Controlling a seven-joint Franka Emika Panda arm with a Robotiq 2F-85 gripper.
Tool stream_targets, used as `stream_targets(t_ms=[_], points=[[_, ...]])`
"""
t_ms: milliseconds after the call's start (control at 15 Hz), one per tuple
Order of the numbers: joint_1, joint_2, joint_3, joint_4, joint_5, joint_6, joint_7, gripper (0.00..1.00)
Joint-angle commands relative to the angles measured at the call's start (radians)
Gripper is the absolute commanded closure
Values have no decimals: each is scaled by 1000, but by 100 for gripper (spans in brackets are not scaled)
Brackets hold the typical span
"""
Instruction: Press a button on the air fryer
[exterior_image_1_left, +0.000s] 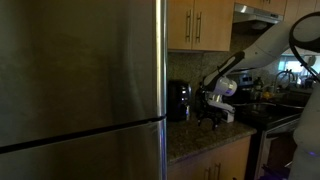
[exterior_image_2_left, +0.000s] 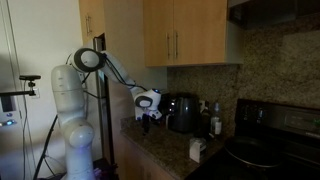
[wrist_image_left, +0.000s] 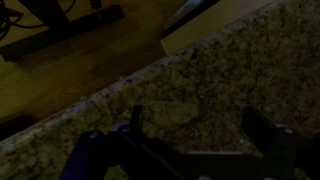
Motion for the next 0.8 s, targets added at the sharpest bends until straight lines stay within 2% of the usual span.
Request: stream_targets(t_ms=[0, 67, 467, 533, 733], points=[[-27, 22, 34, 23, 33, 28, 49, 0], [-27, 58, 21, 64, 171, 6, -9, 0], [-58, 262, 33, 227, 552, 79, -26, 0], [-48, 180, 33, 154, 463, 59, -7, 0], [-51, 212, 35, 174, 472, 63, -12, 0]])
